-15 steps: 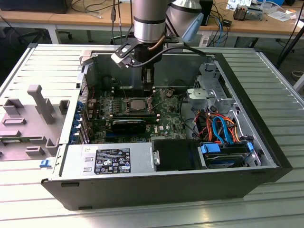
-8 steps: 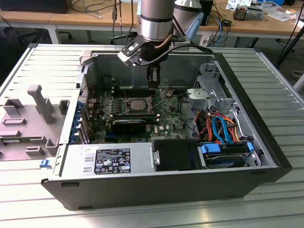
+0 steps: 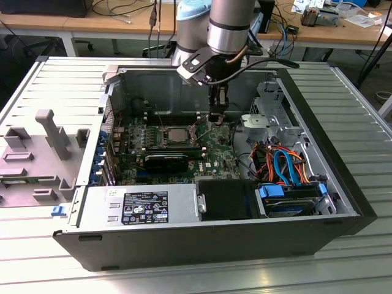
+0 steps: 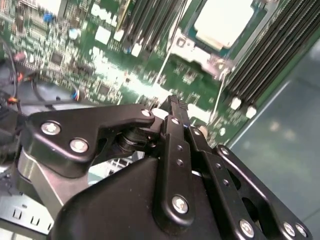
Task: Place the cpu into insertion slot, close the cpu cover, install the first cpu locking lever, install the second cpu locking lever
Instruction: 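Close the cpu cover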
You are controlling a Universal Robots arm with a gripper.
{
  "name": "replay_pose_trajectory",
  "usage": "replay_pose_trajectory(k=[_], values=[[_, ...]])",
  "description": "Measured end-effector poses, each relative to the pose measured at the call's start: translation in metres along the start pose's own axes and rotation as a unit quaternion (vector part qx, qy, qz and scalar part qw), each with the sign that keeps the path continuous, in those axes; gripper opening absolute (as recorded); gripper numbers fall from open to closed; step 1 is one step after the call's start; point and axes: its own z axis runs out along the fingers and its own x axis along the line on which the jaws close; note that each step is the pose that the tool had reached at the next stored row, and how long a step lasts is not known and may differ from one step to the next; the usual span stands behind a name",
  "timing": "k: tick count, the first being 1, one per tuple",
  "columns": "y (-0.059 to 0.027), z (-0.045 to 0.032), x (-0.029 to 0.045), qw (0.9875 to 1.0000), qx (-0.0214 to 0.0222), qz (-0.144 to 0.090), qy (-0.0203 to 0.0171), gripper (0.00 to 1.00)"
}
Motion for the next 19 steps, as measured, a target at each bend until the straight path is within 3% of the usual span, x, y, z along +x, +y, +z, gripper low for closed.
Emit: replay_pose_trajectory(k=[2,3,5,10,12,14,16,17,18,19], values=[[0.0092,-0.0003,0.0001,1.0000,0.0041,0.000,0.0019,0.11],[0.0184,-0.0001,0.0004,1.0000,0.0092,-0.001,0.0021,0.11],[0.0289,0.0028,0.0009,0.9999,0.0162,-0.001,0.0020,0.11],[0.0317,0.0125,0.0018,0.9998,0.0192,-0.002,0.0020,0.11],[0.0291,0.0137,0.0023,0.9998,0.0193,-0.002,0.0044,0.11],[0.0263,0.0139,0.0028,0.9997,0.0194,-0.002,0.0123,0.11],[0.0234,0.0140,0.0029,0.9995,0.0196,-0.003,0.0257,0.11],[0.0216,0.0142,0.0029,0.9994,0.0197,-0.003,0.0300,0.11],[0.0193,0.0147,0.0029,0.9992,0.0197,-0.004,0.0336,0.11],[0.0182,0.0152,0.0030,0.9992,0.0196,-0.006,0.0346,0.11]])
